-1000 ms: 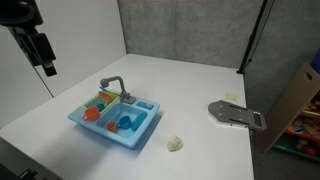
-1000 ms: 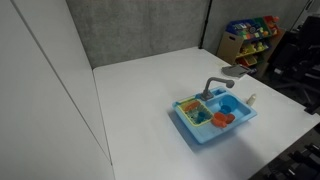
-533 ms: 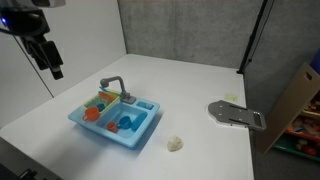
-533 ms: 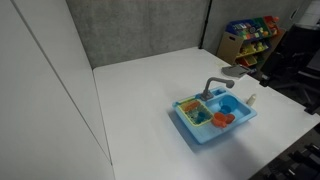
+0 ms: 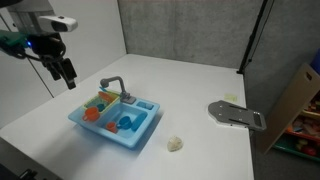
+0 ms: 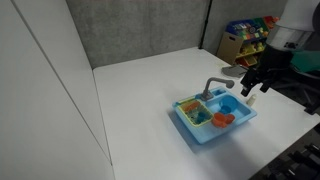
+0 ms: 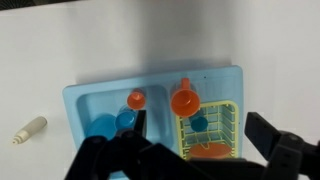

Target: Remove the orange cup from the sink and put it on the tray

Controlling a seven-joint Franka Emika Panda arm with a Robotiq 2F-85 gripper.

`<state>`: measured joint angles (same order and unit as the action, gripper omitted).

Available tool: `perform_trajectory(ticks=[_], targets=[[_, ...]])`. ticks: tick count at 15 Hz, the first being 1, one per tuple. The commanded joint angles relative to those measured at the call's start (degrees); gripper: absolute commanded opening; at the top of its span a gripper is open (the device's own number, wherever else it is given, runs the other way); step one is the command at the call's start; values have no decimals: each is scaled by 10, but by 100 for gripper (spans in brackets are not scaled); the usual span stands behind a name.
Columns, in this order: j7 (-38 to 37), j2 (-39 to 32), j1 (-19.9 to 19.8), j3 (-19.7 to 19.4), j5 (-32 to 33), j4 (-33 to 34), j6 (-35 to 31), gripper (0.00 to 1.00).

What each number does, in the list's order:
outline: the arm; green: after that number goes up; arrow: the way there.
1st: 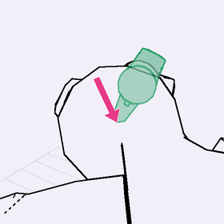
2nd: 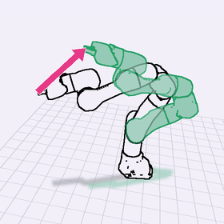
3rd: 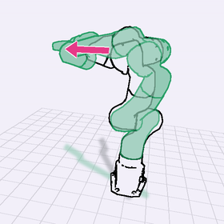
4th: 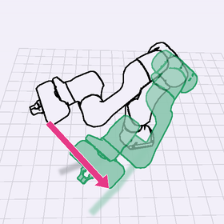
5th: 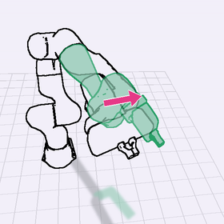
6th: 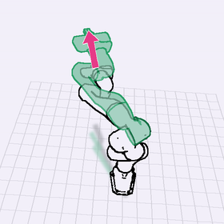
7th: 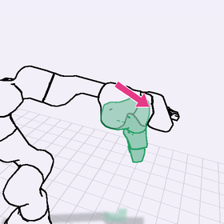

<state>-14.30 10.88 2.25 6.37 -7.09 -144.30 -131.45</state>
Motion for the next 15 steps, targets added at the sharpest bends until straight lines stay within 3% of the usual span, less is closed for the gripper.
perform_trajectory(ticks=[1, 15], targets=[[-14, -53, 5, -3, -4, 20, -43, 100], [-41, -213, 26, -12, 4, 58, -210, 100]])
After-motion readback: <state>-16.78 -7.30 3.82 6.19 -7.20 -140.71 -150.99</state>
